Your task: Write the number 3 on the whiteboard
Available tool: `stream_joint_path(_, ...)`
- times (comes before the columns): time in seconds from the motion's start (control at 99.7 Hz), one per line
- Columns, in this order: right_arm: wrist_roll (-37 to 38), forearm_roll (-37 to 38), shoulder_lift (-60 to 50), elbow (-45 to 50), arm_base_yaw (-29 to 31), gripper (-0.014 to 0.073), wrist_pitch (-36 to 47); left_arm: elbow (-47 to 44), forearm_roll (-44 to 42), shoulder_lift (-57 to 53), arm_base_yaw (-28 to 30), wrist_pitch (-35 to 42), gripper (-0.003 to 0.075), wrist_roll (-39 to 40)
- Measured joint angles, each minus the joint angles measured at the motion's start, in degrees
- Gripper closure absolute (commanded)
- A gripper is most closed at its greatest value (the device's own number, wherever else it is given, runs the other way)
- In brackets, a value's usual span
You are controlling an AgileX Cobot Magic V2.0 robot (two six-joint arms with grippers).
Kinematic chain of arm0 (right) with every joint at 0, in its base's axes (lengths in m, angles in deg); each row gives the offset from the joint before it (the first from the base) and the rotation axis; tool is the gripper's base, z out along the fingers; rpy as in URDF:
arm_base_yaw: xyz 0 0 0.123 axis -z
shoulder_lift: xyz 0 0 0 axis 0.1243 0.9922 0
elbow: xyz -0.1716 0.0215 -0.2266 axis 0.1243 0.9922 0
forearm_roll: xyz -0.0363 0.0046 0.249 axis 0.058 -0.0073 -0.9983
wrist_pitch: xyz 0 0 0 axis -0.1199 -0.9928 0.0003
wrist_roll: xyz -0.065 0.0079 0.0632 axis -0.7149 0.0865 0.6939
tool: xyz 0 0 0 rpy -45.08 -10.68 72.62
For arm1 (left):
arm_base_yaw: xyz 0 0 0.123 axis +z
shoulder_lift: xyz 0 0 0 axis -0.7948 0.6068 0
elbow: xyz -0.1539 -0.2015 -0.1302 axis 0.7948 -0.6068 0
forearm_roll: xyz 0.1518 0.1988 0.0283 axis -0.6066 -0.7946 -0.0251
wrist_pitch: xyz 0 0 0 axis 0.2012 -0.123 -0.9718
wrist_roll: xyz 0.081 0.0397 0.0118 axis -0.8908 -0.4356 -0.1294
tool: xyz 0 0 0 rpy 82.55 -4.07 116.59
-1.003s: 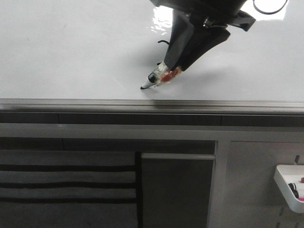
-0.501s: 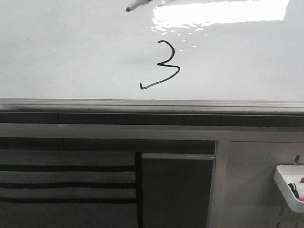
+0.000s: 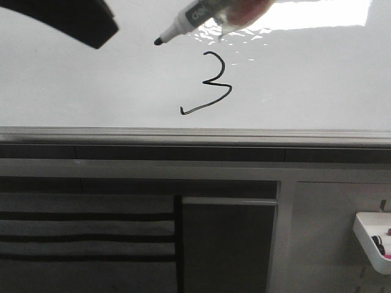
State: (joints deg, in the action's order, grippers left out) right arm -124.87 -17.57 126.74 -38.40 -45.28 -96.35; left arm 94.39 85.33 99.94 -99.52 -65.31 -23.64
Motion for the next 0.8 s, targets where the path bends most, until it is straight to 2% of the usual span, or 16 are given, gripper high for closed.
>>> stream_joint_path(0.211,-0.66,0.0,0.0,0.0,-0.26,0.061,0.0,2.28,0.2,4.04,-2.93,4.99,0.0607,-0.52)
stream_joint_path(0.501,-0.75,0.96,0.0,0.21,-0.26,0.061,-1.6,2.44,0.0,5.12,-6.17,5.83,0.0607,-0.52)
stream_joint_path(0.802,-0.98,0.67,0.0,0.21,-0.26,0.061,-0.5,2.44,0.85,5.34,-6.4,5.83,0.06,-0.6)
